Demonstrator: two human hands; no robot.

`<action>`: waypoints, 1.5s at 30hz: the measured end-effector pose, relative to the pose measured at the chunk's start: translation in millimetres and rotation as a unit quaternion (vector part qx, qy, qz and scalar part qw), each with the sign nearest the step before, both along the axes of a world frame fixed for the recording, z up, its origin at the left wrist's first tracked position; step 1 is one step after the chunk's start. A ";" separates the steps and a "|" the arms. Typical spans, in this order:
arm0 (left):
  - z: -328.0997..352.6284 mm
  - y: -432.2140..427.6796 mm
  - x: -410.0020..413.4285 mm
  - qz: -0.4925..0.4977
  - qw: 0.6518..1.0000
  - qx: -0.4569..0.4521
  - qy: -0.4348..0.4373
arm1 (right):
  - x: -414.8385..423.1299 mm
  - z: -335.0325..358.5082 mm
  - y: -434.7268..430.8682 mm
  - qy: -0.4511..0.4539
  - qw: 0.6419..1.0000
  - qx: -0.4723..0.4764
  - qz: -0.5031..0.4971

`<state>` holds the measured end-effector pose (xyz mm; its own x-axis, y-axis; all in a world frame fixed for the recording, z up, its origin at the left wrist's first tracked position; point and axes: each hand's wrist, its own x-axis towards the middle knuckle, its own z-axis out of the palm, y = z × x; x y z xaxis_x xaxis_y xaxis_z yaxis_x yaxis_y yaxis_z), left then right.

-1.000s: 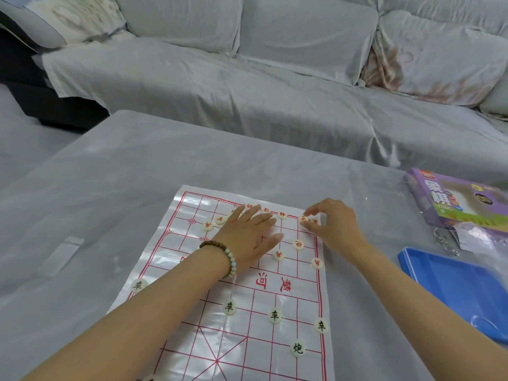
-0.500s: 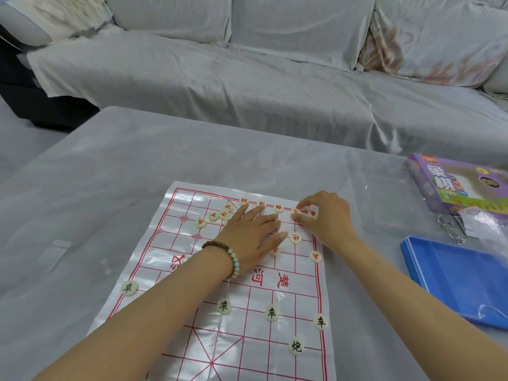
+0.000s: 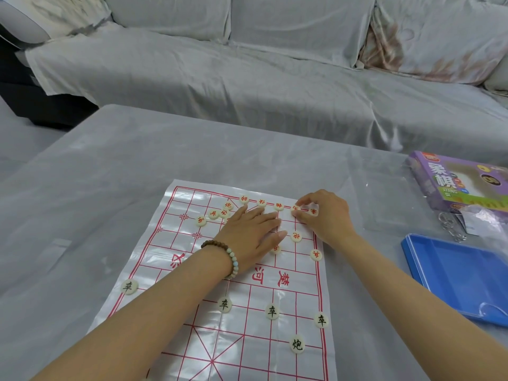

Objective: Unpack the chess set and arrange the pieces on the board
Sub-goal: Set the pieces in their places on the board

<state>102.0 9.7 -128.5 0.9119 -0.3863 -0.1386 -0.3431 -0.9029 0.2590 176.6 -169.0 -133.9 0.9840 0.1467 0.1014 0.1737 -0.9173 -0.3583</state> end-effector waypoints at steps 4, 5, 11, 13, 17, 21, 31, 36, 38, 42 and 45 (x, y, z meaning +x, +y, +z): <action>3.6 7.4 -6.2 0.005 1.000 -0.016 -0.016 | -6.1 4.8 1.1 0.008 1.000 0.001 0.009; 4.5 13.6 -8.4 0.012 1.000 -0.020 -0.020 | -8.9 6.8 2.2 0.008 1.000 0.008 0.012; 9.2 79.6 -23.6 0.092 0.993 -0.062 -0.025 | -29.9 19.6 33.1 0.030 0.994 0.076 0.069; 6.8 103.7 -29.1 0.119 0.990 -0.069 -0.026 | -37.6 22.9 47.4 0.044 0.990 0.093 0.093; -0.2 133.8 -38.2 0.124 0.991 -0.053 -0.028 | -46.2 22.8 74.4 0.062 0.988 0.094 0.106; -13.6 152.3 -35.9 0.124 0.991 -0.041 -0.032 | -45.1 21.8 98.1 0.068 0.989 0.072 0.105; -29.4 173.0 -22.0 0.135 0.985 -0.088 -0.068 | -29.8 21.8 125.9 0.081 0.991 0.018 0.105; -25.9 169.7 -24.1 0.141 0.983 -0.087 -0.076 | -24.2 22.6 131.2 0.103 0.989 -0.013 0.104; -26.1 169.4 -24.1 0.140 0.983 -0.089 -0.079 | -24.2 22.2 130.4 0.097 0.989 -0.031 0.109; -26.9 169.9 -23.9 0.141 0.983 -0.085 -0.087 | -24.5 21.7 131.8 0.060 0.990 -0.067 0.110; -27.1 170.0 -24.0 0.139 0.983 -0.086 -0.088 | -25.8 21.8 132.6 0.052 0.989 -0.079 0.114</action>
